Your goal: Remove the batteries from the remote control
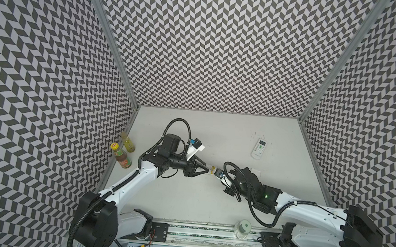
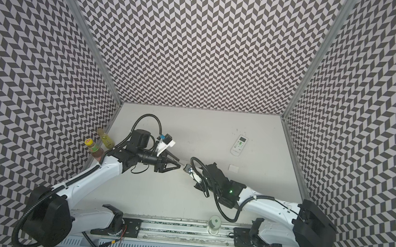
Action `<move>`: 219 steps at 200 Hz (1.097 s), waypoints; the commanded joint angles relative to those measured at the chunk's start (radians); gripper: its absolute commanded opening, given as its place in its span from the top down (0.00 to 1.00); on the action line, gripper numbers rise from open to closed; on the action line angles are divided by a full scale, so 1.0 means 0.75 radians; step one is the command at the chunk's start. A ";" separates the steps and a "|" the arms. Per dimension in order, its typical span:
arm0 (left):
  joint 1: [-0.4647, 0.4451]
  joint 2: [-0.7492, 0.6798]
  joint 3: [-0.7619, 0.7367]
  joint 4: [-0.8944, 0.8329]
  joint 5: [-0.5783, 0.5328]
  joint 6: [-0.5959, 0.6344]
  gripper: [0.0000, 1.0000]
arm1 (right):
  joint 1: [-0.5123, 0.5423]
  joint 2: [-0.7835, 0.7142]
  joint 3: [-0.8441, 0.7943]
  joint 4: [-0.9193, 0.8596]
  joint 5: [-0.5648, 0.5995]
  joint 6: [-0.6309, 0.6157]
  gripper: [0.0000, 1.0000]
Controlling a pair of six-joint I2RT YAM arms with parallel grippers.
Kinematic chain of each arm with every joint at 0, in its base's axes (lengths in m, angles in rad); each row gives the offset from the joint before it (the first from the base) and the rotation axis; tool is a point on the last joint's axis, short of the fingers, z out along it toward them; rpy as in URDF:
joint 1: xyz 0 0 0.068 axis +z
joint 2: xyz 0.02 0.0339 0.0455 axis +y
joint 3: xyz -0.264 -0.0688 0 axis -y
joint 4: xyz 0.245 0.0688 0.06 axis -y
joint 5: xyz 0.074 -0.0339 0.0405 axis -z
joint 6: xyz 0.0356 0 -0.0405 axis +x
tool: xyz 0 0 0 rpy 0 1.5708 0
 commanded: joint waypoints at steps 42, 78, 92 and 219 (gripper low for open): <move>-0.012 0.006 -0.002 0.017 -0.039 0.014 1.00 | 0.010 0.004 0.058 0.060 0.017 -0.007 0.97; -0.010 0.005 0.011 0.008 -0.067 0.020 1.00 | 0.010 -0.074 0.022 0.070 0.051 0.025 0.75; -0.007 0.000 0.014 0.008 -0.076 0.019 1.00 | 0.010 -0.120 -0.010 0.099 0.093 0.060 0.66; 0.153 -0.094 0.079 0.065 0.017 -0.126 1.00 | -0.077 -0.411 -0.170 0.425 0.160 0.807 0.00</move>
